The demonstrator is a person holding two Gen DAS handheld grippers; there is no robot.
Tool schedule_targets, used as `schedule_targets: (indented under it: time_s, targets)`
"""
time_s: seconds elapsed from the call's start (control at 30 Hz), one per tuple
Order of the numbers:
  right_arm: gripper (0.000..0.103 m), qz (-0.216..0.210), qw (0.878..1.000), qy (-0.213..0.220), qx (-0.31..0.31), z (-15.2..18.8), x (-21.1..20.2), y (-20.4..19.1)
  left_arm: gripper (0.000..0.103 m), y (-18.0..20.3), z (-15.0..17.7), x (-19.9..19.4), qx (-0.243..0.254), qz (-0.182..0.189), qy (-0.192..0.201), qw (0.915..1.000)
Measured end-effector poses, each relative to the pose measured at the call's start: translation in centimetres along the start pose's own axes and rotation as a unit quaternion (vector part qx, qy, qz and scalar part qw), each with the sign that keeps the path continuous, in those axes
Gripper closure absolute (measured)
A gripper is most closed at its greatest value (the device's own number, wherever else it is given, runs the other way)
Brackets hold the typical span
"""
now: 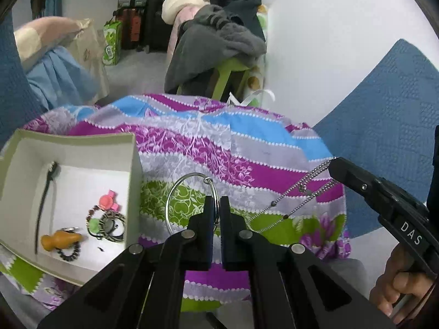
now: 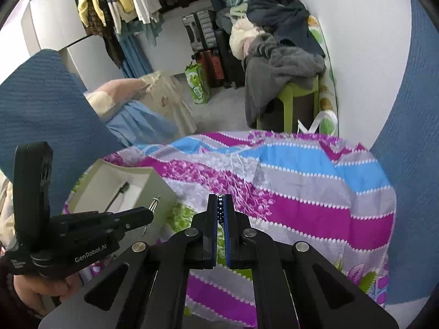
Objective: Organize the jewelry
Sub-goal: 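Carry the hoop ring and bead chain in both tools over the box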
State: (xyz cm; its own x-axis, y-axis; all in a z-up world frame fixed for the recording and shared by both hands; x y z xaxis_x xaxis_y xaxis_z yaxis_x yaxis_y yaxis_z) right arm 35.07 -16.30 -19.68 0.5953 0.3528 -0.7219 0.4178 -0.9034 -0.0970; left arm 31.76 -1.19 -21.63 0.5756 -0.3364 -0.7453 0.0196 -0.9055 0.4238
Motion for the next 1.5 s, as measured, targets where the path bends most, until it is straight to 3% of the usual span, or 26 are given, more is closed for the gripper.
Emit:
schedule_targets:
  time_s: [0.5, 0.83, 1.1, 1.5]
  targets:
    - [0.101, 0.020, 0.997, 0.063, -0.028, -8.2, -7.1, -8.3, 0.101, -4.3, -8.0, -14.4, 0.027, -0.014, 0.070, 0.9971]
    - [0.101, 0.012, 0.995, 0.091, -0.024, -11.6, -7.5, -15.2, 0.101, -10.2, -10.1, -20.6, 0.023, -0.033, 0.102, 0.9940]
    - [0.101, 0.007, 0.997, 0.076, 0.000, -10.5, -4.7, -18.4, 0.101, -16.0, -8.8, -19.7, 0.010, -0.046, 0.082, 0.9955]
    - [0.101, 0.003, 1.000, -0.023, 0.014, -3.9, 3.9, -19.8, 0.101, -21.4, -3.0, -10.9, -0.026, -0.032, 0.005, 0.9991]
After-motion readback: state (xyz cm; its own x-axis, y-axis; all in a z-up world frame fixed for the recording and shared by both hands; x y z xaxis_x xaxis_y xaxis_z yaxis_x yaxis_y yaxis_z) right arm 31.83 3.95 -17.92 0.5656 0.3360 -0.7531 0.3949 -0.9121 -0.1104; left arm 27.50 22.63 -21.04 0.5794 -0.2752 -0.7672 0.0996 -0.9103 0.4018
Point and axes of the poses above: each gripper's, at about its wrist camera, not at the fingertips, and x roughly the way its jaws point, y to its right, z to its underside, the point moved 4 cm from there along x, roughly the way its jaws point, and after that the axes turned 8 degrees about z, right-handed, at the moved point
